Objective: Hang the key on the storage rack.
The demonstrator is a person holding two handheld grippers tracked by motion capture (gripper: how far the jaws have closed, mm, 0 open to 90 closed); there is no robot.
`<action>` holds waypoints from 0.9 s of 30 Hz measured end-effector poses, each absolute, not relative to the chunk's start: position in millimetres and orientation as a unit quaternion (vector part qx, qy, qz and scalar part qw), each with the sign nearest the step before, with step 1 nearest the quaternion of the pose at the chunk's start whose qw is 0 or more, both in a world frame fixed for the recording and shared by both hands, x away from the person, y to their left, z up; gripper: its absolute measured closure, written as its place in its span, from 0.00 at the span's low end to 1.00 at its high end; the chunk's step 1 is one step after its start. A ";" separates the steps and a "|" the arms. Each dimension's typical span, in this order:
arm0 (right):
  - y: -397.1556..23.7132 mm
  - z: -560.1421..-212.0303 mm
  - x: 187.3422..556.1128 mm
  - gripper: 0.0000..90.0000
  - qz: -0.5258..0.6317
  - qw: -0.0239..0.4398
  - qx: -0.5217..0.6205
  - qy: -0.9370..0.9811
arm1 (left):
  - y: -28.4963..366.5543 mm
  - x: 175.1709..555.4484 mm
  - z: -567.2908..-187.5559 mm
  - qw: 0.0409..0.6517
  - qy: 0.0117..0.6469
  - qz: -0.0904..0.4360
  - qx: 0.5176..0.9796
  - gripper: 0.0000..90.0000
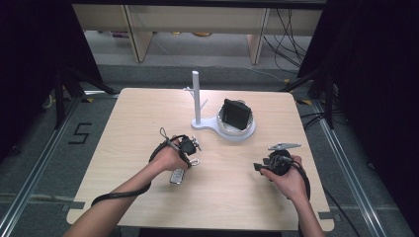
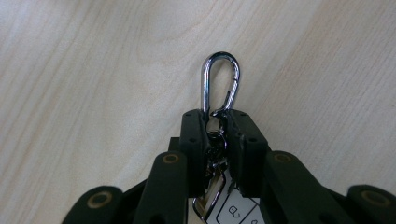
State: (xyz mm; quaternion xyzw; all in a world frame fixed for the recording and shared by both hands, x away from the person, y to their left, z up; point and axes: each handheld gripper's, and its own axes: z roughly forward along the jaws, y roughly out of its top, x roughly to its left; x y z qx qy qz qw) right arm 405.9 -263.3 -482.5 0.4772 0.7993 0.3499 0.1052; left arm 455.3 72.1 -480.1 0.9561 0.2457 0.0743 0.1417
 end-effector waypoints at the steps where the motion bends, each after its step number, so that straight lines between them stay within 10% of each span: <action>1: -263.4 -482.4 405.9 0.58 0.350 0.106 0.477 0.799 | 73.7 454.5 -480.9 0.150 0.248 0.075 0.954 0.85; 27: -262.8 -482.5 406.3 0.58 0.349 0.105 0.477 0.800 | 79.1 440.6 -482.4 0.195 0.238 0.108 0.945 0.93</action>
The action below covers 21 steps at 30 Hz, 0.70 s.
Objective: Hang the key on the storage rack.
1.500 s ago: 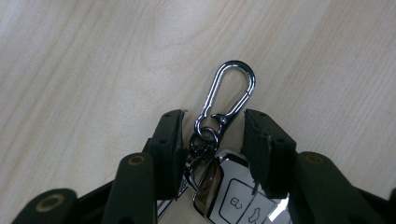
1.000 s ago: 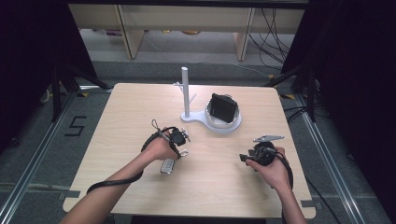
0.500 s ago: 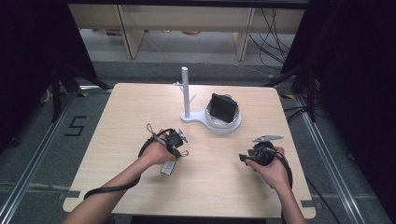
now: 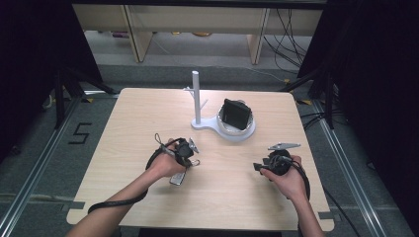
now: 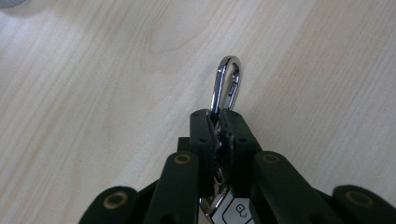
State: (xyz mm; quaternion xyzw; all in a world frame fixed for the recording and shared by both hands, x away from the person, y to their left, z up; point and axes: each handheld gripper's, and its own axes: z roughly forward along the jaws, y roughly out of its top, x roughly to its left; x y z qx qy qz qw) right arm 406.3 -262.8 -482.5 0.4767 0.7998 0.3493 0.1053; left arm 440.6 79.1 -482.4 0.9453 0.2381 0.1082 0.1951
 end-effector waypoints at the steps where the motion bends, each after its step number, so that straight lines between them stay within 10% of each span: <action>1: -262.7 -482.3 406.0 0.58 0.347 0.105 0.480 0.799 | 80.0 440.9 -482.1 0.195 0.230 0.112 0.947 0.93; 21: -261.0 -479.6 404.2 0.58 0.333 0.113 0.495 0.795 | 114.6 427.6 -466.8 0.344 0.288 0.164 0.879 0.93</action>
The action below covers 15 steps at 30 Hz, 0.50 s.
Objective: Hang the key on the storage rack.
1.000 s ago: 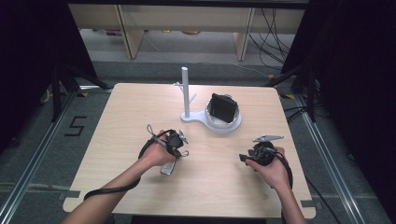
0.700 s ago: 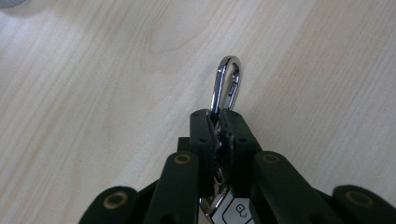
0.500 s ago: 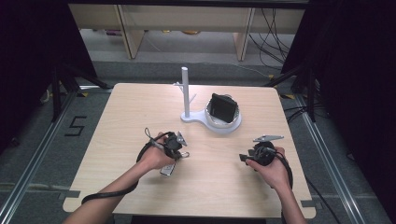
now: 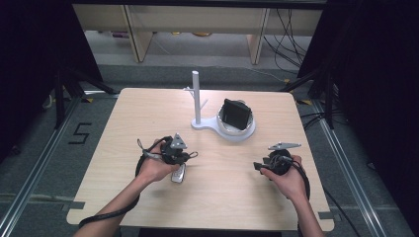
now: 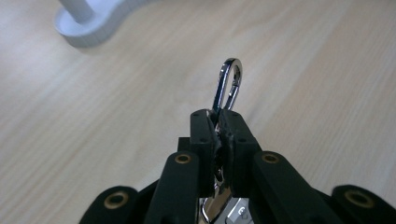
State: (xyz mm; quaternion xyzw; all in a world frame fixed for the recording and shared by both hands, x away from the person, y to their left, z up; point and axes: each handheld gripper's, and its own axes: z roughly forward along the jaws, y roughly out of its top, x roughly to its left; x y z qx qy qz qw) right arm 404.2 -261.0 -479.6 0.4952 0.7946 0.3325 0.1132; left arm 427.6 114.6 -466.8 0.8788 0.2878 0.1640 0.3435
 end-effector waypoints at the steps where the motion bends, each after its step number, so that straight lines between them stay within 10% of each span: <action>1: -260.8 -479.9 404.3 0.58 0.332 0.116 0.496 0.794 | 117.9 427.5 -464.4 0.355 0.292 0.169 0.872 0.93; 15: -259.8 -480.3 403.3 0.58 0.330 0.125 0.495 0.794 | 140.8 429.8 -446.7 0.445 0.342 0.215 0.799 0.93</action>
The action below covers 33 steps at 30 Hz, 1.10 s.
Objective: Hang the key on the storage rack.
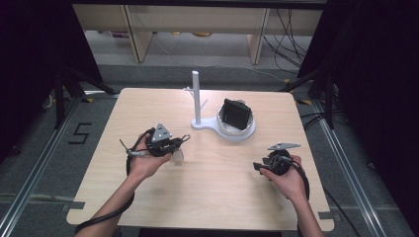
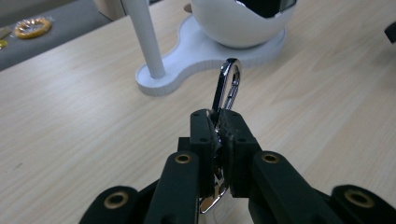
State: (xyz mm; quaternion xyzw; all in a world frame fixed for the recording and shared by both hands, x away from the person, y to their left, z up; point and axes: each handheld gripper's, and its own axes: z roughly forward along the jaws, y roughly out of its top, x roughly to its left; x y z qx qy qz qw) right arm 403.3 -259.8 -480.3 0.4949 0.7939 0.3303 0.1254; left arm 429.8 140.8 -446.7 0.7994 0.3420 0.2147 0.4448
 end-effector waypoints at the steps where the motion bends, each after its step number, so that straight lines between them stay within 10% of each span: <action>1: -259.3 -480.2 402.8 0.58 0.330 0.122 0.498 0.792 | 142.1 430.0 -445.6 0.446 0.345 0.218 0.797 0.93; 33: -258.7 -481.3 402.3 0.58 0.334 0.130 0.488 0.796 | 145.9 474.9 -412.1 0.506 0.397 0.284 0.712 0.93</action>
